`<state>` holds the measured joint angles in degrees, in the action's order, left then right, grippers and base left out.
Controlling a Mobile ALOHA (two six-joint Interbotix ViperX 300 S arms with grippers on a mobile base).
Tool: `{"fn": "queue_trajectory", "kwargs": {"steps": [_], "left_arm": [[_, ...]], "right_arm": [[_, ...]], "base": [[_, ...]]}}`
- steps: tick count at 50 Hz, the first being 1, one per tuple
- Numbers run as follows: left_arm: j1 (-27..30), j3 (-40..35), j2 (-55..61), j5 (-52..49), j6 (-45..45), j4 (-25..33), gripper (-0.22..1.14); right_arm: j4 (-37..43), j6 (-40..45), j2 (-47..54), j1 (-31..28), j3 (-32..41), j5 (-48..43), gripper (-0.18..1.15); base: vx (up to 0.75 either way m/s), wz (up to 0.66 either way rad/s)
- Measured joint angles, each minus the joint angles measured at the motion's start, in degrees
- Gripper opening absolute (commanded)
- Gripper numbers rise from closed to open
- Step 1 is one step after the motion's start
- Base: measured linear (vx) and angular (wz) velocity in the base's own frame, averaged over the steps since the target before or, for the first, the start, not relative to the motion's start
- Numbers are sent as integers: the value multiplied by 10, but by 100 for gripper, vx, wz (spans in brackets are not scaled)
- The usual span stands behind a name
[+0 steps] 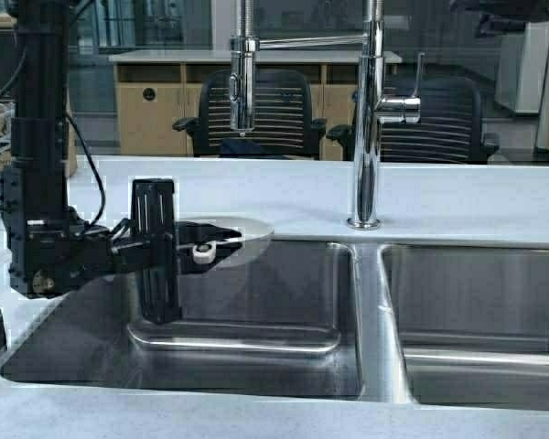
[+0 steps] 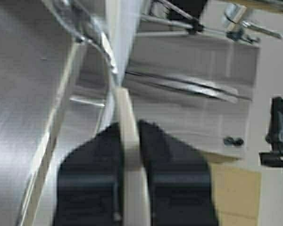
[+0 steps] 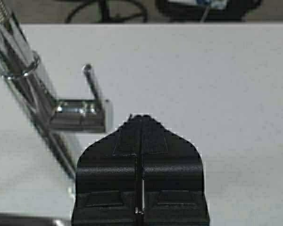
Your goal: Wash the pan
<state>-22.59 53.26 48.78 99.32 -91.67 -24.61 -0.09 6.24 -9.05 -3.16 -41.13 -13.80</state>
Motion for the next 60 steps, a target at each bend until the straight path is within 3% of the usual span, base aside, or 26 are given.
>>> {"fn": "queue_trajectory", "kwargs": {"steps": [13,20,25,34,41,50,54,60], "left_arm": [[5,-21,22,-8,125,-4,3],[4,10,-11,-122,133,6,3],[4,27,-54,-253,133,13,3],[1,15,-182,-585,174,1,3],[-8,-49,-275,-861,300,-36,3],[-70,-156,-340,-1209,475,-93,3],[-96,-174,-355,-1309,484,-116,3],[-108,-182,-374,-1379,482,-142,3]], "right_arm": [[1,4,-69,1,-47,1,5],[1,4,-95,1,-57,2,5],[1,4,-101,0,-59,2,5],[1,14,-102,-4,-58,2,5],[1,20,-102,-13,-59,1,5],[1,26,-107,-22,-59,-4,5],[1,32,-112,-22,-59,-5,5],[1,35,-120,-21,-58,-4,5]], "base": [[0,0],[0,0],[0,0],[0,0],[0,1],[-1,3],[-1,2],[-1,2]]}}
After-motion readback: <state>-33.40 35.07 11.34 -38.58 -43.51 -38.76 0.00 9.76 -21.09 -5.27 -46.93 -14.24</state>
